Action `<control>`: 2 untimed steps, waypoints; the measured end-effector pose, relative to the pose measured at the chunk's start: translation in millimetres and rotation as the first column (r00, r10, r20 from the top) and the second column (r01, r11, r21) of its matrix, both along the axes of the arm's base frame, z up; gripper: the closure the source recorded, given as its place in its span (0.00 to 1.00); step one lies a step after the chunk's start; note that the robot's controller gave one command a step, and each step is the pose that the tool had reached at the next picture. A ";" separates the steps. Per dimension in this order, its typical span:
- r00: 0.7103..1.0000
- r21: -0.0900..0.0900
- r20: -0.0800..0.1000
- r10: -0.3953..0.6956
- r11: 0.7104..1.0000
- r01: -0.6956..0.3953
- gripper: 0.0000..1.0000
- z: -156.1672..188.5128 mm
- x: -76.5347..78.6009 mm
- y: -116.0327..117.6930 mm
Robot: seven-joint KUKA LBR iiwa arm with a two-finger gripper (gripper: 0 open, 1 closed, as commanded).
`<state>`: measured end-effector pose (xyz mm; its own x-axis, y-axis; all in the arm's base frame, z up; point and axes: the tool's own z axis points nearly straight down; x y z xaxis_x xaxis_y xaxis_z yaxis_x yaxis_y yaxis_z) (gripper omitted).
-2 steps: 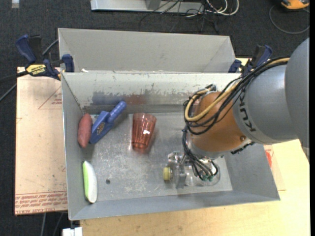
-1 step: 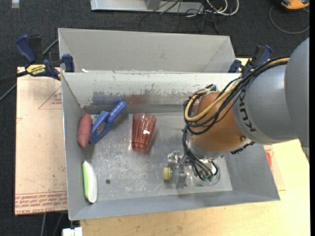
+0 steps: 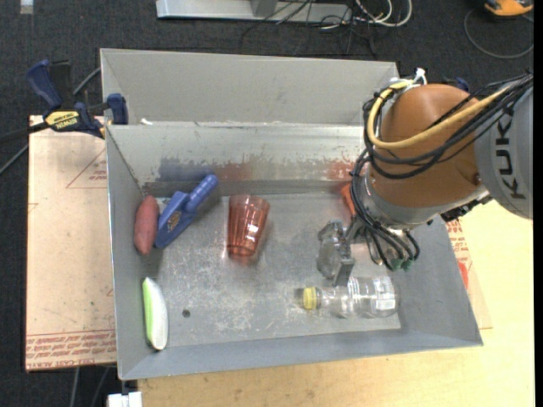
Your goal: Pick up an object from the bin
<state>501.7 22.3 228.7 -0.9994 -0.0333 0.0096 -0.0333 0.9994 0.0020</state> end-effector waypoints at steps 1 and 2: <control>1.000 0.000 0.000 0.000 1.000 0.000 0.00 0.0 0.0 -0.2; 1.000 0.000 0.000 0.000 1.000 0.000 0.00 0.0 0.0 -0.2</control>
Offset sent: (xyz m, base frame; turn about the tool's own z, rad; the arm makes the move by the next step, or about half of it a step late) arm 0.0000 0.0000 0.0000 0.0000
